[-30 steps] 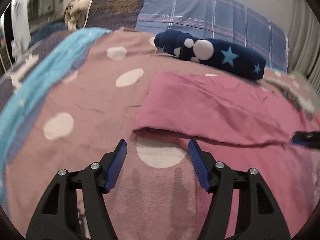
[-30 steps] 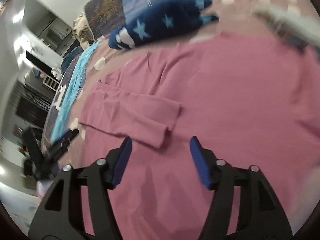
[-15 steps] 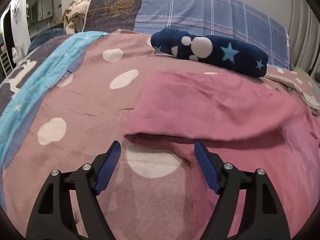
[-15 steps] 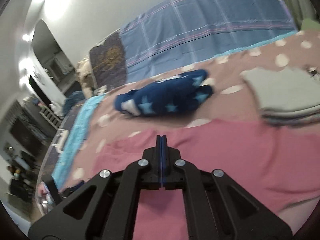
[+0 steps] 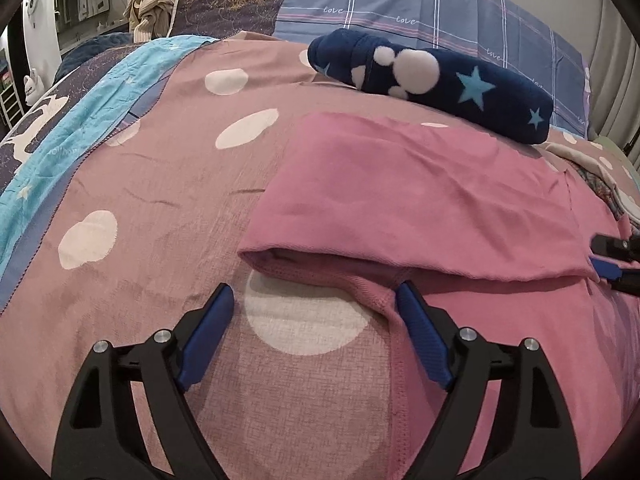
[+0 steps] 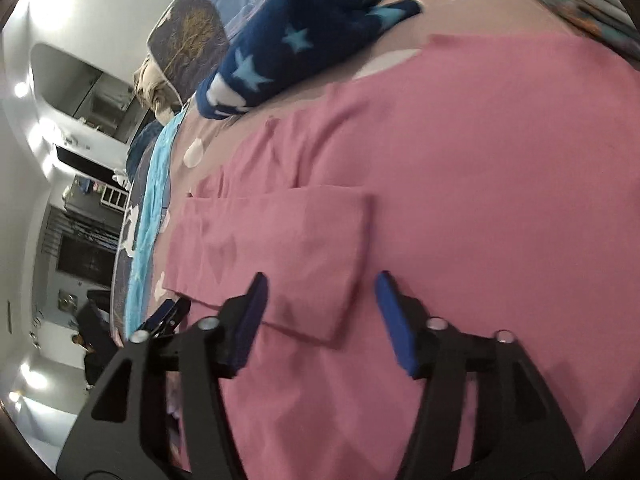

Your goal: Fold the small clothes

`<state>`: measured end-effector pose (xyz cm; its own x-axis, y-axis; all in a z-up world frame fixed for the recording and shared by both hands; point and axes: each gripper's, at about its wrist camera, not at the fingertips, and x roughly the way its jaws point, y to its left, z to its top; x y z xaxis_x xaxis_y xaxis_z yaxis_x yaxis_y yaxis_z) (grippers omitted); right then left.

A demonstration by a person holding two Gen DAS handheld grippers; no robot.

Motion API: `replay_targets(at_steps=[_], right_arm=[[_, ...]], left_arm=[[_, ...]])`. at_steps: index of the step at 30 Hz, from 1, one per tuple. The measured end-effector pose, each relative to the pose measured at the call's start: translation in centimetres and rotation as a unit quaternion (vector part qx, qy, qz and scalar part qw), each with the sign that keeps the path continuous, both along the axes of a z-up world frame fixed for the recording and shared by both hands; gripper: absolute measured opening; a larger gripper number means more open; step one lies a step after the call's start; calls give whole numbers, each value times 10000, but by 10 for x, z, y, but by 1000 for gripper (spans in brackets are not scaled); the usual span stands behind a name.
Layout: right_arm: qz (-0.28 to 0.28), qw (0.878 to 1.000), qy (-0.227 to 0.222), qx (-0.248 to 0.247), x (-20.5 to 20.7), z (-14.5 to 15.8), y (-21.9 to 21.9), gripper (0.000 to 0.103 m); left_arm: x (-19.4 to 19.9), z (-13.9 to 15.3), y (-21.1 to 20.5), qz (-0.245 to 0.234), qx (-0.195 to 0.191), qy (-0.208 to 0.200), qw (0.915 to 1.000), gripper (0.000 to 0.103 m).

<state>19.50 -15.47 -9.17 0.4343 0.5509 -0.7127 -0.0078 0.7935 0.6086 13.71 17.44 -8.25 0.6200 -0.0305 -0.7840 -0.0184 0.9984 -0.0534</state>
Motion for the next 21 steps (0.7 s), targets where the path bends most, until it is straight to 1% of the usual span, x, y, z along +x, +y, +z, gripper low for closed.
replay_targets(at_steps=[1,2,3,4,5,6,7,8,10,11,13,14,17,19,20,21], right_arm=[[1,9998,-111,-156,2,3,7,15],[13,9995,-171,-249,6,5,14,5],[9,9997,-182,-165,7,8,16,4],[-77,9995,-309,-50,6,15,15,3],[-146,9976,-674,-37,0,31,12,3],[-235,9941,-1036,-204,-8,49,6,3],[-318,9913,-1226,-357,-13,60,3,3],[-480,9855,-1501,-627,-21,77,-6,3],[-749,9776,-1741,-919,-30,96,-27,4],[-839,9765,-1704,-1021,-31,100,-42,4],[-941,9796,-1467,-1003,-25,92,-61,4],[-1009,9829,-1206,-962,-21,79,-71,4],[-1104,9868,-688,-964,-13,47,-85,5],[-1187,9864,-480,-1033,-14,34,-89,9],[-1284,9843,-391,-1149,-15,29,-92,9],[-1376,9815,-349,-1283,-16,29,-94,11]], left_arm=[[1,0,0,16,10,12,10000,86],[1,0,0,31,17,18,10000,87],[2,0,0,45,18,19,10000,87],[2,1,1,52,10,16,10000,87],[1,1,1,64,3,8,10000,87],[1,1,2,73,-10,4,10000,87],[1,1,2,74,-16,8,10000,87],[2,1,2,73,-4,15,10000,87],[2,0,0,69,43,19,10000,87],[2,0,0,67,61,19,10000,87],[3,0,-3,60,127,9,9999,87],[3,0,-3,61,145,1,9999,87],[2,1,-2,69,150,-20,9999,87],[0,2,-2,60,146,-40,9999,85],[0,2,-2,44,142,-60,9999,79],[-1,4,-3,3,132,-101,9999,70]])
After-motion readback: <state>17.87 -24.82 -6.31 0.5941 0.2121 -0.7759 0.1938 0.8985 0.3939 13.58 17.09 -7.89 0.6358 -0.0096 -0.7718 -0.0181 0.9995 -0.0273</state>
